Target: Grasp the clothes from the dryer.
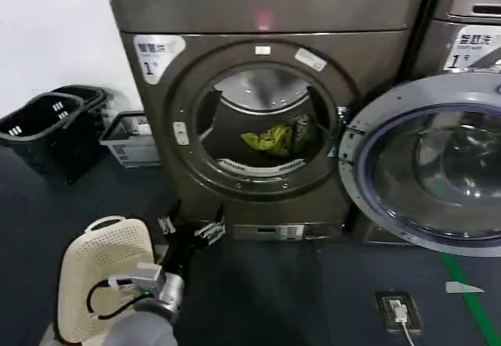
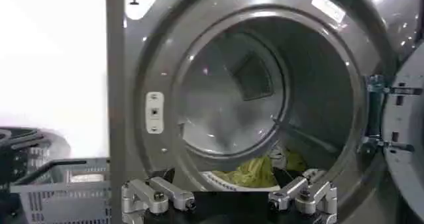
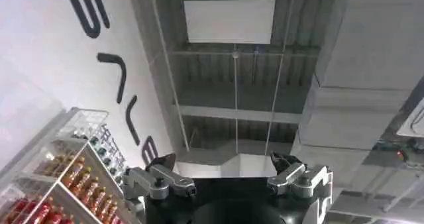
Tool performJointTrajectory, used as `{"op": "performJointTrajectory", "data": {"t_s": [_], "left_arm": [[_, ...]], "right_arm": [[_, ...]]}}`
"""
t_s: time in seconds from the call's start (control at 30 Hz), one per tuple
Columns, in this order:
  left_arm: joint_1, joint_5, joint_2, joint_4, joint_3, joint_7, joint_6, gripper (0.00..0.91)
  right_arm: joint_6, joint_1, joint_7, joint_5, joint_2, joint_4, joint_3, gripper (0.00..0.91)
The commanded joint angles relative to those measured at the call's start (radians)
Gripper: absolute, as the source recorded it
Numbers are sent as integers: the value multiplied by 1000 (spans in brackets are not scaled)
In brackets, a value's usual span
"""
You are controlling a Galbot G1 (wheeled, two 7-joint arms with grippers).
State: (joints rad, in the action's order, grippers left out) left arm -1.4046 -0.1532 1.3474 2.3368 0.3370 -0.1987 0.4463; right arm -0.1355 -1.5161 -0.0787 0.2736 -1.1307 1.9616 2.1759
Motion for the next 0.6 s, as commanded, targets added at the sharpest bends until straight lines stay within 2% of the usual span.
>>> {"op": "performJointTrajectory", "data": {"t_s": [0.03, 0.6], "left_arm": [[0, 0, 0, -2, -1, 0, -1, 907], [1, 0, 1, -3, -4, 1, -3, 907]], "right_arm": [[-1, 1, 1, 1, -1, 0, 0, 907], [-1, 3, 4, 1, 2, 0, -2, 907]]}}
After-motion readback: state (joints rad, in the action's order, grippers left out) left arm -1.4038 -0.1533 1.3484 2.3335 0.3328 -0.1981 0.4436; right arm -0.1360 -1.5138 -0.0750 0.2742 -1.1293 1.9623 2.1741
